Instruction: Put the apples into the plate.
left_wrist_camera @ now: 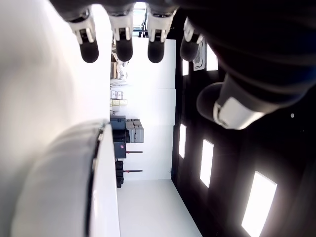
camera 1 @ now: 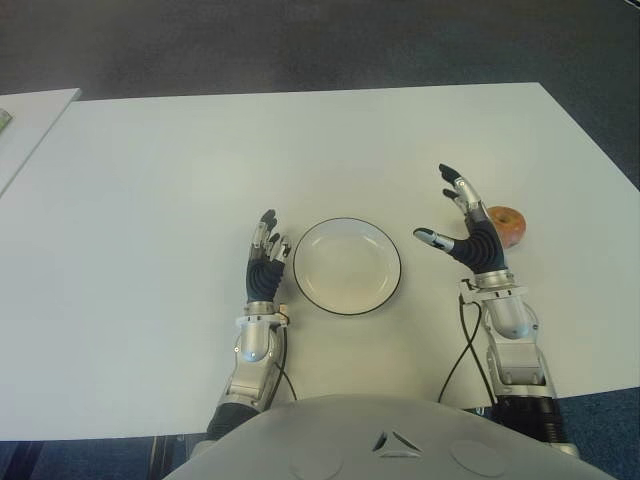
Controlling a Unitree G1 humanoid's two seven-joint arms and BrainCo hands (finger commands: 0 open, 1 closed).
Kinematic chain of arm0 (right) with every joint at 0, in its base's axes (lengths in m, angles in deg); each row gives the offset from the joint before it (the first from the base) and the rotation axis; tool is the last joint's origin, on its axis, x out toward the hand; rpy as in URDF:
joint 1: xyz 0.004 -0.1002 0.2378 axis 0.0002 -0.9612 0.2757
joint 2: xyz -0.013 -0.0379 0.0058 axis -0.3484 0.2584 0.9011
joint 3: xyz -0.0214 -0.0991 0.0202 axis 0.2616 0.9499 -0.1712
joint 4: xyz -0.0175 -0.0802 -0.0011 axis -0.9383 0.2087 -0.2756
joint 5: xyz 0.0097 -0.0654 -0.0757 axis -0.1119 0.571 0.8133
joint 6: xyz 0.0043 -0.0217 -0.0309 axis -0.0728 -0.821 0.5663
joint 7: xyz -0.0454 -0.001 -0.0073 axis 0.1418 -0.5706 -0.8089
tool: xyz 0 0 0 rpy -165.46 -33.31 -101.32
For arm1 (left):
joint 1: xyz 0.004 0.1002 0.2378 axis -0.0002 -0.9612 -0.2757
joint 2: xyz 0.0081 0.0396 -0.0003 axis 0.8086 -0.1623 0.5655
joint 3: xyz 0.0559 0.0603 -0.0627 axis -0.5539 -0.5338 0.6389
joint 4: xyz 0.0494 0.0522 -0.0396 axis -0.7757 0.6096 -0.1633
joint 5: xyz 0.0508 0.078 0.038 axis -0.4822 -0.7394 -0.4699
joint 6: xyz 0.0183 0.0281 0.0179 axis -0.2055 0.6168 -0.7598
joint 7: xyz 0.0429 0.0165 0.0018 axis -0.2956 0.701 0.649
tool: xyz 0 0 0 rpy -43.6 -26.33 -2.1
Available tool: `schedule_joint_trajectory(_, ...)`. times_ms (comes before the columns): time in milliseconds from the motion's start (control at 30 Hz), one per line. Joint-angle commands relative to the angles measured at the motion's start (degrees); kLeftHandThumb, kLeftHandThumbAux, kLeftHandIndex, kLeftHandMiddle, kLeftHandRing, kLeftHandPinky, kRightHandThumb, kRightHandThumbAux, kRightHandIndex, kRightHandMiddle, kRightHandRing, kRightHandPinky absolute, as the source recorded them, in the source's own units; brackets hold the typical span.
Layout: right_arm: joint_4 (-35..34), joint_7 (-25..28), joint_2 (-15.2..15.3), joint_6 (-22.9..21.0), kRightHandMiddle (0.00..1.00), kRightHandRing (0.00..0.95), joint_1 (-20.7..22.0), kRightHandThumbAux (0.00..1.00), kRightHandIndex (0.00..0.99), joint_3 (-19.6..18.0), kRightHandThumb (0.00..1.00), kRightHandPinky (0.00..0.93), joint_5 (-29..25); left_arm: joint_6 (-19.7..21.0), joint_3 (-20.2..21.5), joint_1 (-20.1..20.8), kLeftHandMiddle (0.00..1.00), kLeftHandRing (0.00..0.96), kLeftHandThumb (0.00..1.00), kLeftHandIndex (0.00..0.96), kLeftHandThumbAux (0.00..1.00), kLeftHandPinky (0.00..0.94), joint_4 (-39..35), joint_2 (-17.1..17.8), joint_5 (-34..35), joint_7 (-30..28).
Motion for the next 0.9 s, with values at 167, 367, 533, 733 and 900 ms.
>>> schedule_joint_trajectory(167,2.7,-9.5,10.9,3.1,0.007,0.0,7.7,0.502,0.027,-1.1,0.297,0.006,19.5,3.7,0.4,-2.1,0.066,0.041,0.014,0.06,0.537,0.007,9.0,-5.0,0.3,1.6)
schedule_joint_trajectory(367,3.6,-11.2,15.0,2.0,0.004,0.0,9.6,0.471,0.024,-0.5,0.284,0.0,23.5,4.0,0.1,-1.7,0.062,0.036,0.01,0.056,0.542,0.001,9.3,-5.0,0.0,2.5)
schedule_joint_trajectory(533,4.3,-10.8,19.7,0.5,0.0,0.0,11.1,0.455,0.02,-0.4,0.293,0.0,27.7,4.1,-0.2,-1.2,0.057,0.032,0.021,0.055,0.521,0.003,9.7,-4.8,0.4,2.1)
schedule_joint_trajectory(733,10.0,-12.6,23.9,0.4,0.0,0.0,12.4,0.424,0.005,0.5,0.345,0.0,29.9,3.6,-0.2,-1.0,0.056,0.033,0.025,0.054,0.53,0.013,9.8,-4.6,1.2,1.3)
schedule_joint_trajectory(900,17.2,-13.5,26.9,1.0,0.0,0.0,14.5,0.398,0.0,2.4,0.355,0.0,30.1,3.2,-0.2,-1.2,0.056,0.035,0.027,0.053,0.536,0.015,9.6,-4.1,1.4,1.0)
